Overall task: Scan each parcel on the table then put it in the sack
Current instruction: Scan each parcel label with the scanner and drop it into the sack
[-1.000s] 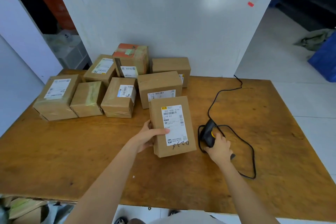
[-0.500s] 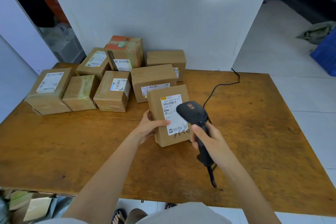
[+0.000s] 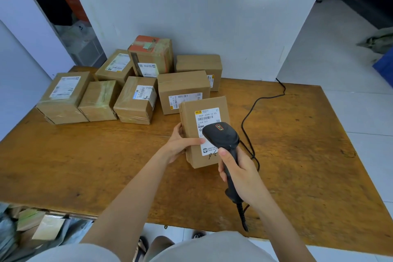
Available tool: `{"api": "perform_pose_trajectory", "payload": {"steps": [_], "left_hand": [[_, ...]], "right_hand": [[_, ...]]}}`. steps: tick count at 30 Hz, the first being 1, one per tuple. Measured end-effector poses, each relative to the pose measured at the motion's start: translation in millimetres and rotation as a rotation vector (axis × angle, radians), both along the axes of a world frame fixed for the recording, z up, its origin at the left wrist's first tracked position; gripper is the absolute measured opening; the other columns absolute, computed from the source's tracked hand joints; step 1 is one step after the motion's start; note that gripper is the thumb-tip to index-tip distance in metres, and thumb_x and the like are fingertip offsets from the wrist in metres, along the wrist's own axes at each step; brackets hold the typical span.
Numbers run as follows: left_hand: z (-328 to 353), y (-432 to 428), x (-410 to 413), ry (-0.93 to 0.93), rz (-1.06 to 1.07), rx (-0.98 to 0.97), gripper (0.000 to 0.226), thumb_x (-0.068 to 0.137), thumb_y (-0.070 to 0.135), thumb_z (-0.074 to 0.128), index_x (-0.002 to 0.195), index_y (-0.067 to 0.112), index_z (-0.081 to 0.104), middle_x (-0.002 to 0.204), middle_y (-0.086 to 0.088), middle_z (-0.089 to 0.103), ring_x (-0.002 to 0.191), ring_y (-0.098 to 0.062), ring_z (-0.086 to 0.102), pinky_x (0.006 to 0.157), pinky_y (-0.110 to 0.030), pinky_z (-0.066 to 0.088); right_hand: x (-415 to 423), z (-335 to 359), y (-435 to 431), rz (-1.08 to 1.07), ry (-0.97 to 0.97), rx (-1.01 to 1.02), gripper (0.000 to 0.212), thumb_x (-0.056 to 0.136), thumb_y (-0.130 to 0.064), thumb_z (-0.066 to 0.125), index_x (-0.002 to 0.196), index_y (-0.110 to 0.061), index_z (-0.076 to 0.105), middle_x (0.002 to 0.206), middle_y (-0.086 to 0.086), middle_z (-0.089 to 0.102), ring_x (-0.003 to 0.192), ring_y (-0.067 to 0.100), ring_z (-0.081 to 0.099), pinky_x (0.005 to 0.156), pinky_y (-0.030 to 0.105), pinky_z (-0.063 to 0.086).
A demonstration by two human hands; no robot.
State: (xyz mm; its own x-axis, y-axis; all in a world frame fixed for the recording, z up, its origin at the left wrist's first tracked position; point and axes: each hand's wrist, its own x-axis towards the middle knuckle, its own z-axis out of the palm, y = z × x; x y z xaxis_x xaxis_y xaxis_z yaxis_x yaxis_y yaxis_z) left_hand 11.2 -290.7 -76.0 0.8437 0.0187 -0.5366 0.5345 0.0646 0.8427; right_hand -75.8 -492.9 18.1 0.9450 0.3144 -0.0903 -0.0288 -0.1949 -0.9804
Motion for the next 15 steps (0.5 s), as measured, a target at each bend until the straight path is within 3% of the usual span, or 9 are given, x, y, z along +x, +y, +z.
{"api": "perform_pose_trajectory", "payload": {"steps": [5,7,10,12,15], "left_hand": [[-1,2,-3,0.008,0.032,-0.006,0.142,0.037,0.034,0.097,0.15,0.037,0.012,0.118,0.015,0.051,0.102,-0.004,0.053,0.075,-0.03,0.047],[-2,6,-7,0.01,0.061,-0.019,0.139,0.04,0.033,0.096,0.151,0.036,0.011,0.122,0.014,0.05,0.101,-0.004,0.053,0.072,-0.03,0.048],[-2,16,-15,0.024,0.112,-0.039,0.132,0.044,0.035,0.095,0.149,0.037,0.016,0.121,0.016,0.054,0.103,-0.005,0.055,0.072,-0.033,0.049],[-3,21,-20,0.036,0.133,-0.041,0.122,0.044,0.038,0.094,0.144,0.039,0.025,0.12,0.016,0.056,0.105,-0.007,0.056,0.077,-0.036,0.048],[-2,28,-26,0.054,0.146,-0.047,0.097,0.052,0.036,0.092,0.129,0.043,0.033,0.114,0.018,0.059,0.102,-0.005,0.057,0.071,-0.034,0.048]], "right_hand": [[13,-25,-7,-0.155,-0.01,-0.034,0.035,0.085,-0.05,0.056,0.105,-0.022,0.051,0.071,-0.006,0.061,0.061,0.011,0.059,0.059,0.022,0.048],[29,-48,-15,-0.275,-0.033,-0.183,0.03,0.088,-0.04,0.062,0.107,-0.022,0.047,0.089,-0.007,0.063,0.078,0.013,0.062,0.063,0.022,0.047],[50,-84,-24,-0.342,-0.021,-0.424,0.033,0.089,-0.028,0.065,0.108,-0.011,0.046,0.106,0.009,0.058,0.097,0.027,0.058,0.076,0.039,0.049],[58,-104,-23,-0.341,-0.009,-0.653,0.041,0.088,-0.031,0.066,0.112,-0.004,0.047,0.111,0.015,0.053,0.104,0.034,0.054,0.08,0.047,0.049],[60,-122,-16,-0.322,0.018,-0.897,0.055,0.089,-0.038,0.063,0.126,-0.003,0.043,0.124,0.016,0.046,0.117,0.036,0.043,0.087,0.051,0.045]]}}
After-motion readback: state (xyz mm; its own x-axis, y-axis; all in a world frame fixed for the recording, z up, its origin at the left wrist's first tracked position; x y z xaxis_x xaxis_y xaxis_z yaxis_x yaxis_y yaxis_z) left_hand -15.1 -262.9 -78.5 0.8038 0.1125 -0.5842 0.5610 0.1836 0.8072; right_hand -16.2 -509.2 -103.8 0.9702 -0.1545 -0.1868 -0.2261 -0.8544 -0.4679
